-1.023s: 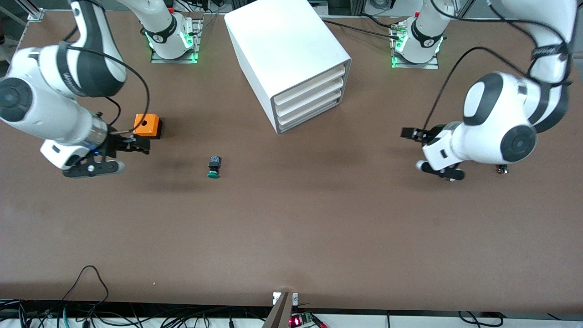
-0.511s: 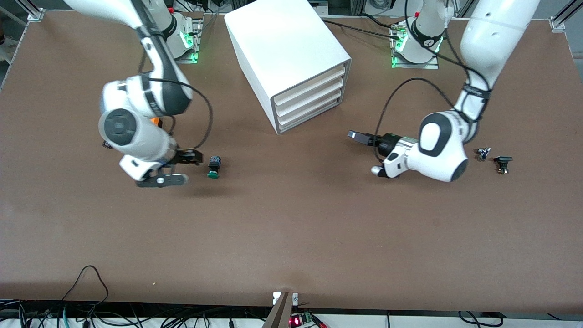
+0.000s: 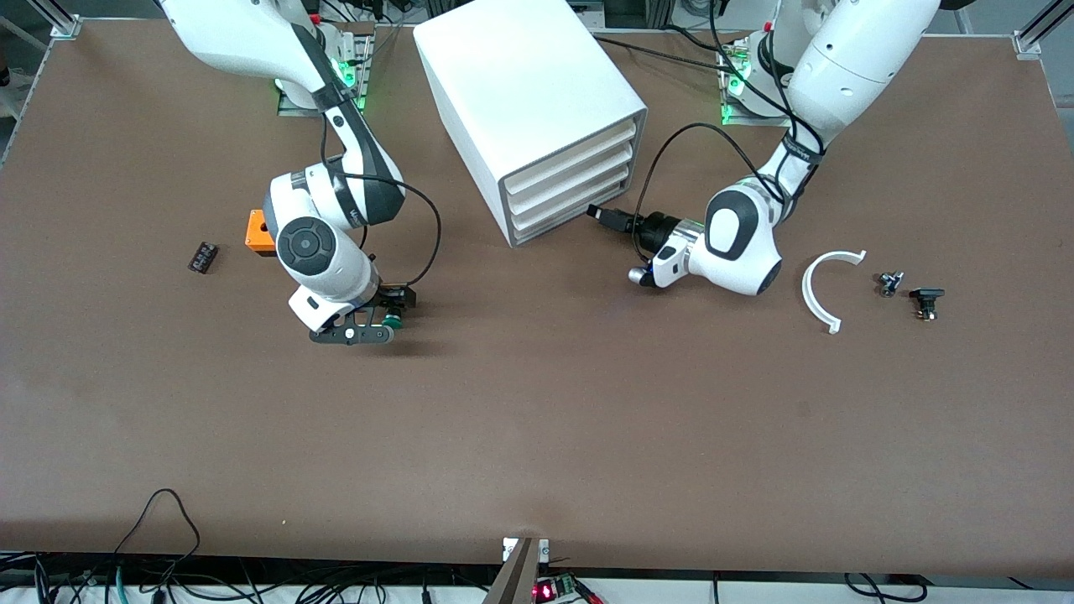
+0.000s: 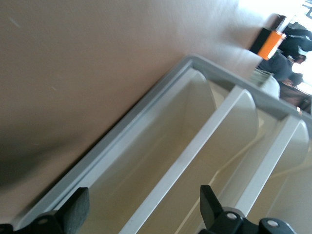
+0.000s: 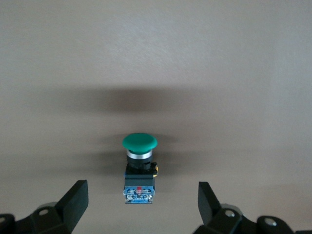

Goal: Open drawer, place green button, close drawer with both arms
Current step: 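Grasp the green button with the right gripper while the left gripper pulls the drawer, then lift the button with the right gripper while the left gripper draws back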

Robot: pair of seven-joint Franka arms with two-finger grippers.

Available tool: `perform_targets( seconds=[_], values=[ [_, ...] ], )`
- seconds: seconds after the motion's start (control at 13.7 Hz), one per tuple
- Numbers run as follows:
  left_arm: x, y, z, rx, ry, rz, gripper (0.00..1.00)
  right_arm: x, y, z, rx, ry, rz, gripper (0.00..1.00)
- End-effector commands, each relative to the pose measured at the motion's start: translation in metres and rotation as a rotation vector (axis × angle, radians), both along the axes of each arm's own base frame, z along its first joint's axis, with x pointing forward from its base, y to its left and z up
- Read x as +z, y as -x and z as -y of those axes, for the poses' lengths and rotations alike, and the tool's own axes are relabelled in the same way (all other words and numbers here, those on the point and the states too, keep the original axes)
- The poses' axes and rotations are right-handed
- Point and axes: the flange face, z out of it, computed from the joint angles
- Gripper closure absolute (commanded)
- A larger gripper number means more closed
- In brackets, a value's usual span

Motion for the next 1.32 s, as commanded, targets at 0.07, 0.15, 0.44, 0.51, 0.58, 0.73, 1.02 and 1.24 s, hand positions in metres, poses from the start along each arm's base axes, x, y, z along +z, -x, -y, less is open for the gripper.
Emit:
perform_targets(
  seconds=[0.07,0.15,0.44,0.51,0.58,0.73,1.02,1.24],
  values=[
    [-0.004,0.037,0.002,0.016,0.049,0.043,0.00,-0.016,0.005,0.003,-0.129,0.002,0.002,0.00],
    [-0.004,0.042,0.007,0.003,0.054,0.044,0.00,-0.023,0.007,0.003,-0.129,0.004,-0.002,0.00],
    [-0.004,0.053,0.016,-0.018,0.065,0.037,0.17,-0.042,0.016,0.003,-0.123,-0.005,0.017,0.00],
    [-0.005,0.054,0.016,-0.018,0.066,0.034,0.44,-0.049,0.016,0.004,-0.123,-0.004,0.019,0.00],
    [-0.005,0.053,0.016,-0.018,0.065,0.035,0.78,-0.055,0.017,0.002,-0.123,-0.005,0.019,0.00],
    [-0.004,0.051,0.014,-0.015,0.060,0.035,1.00,-0.063,0.022,-0.005,-0.113,-0.010,0.013,0.00],
    [0.010,0.001,-0.031,0.113,-0.036,0.180,1.00,-0.067,0.033,-0.014,-0.114,-0.011,-0.007,0.00],
    [0.021,-0.041,-0.068,0.222,-0.082,0.257,1.00,-0.070,0.036,-0.012,-0.109,-0.005,-0.014,0.03]
  ],
)
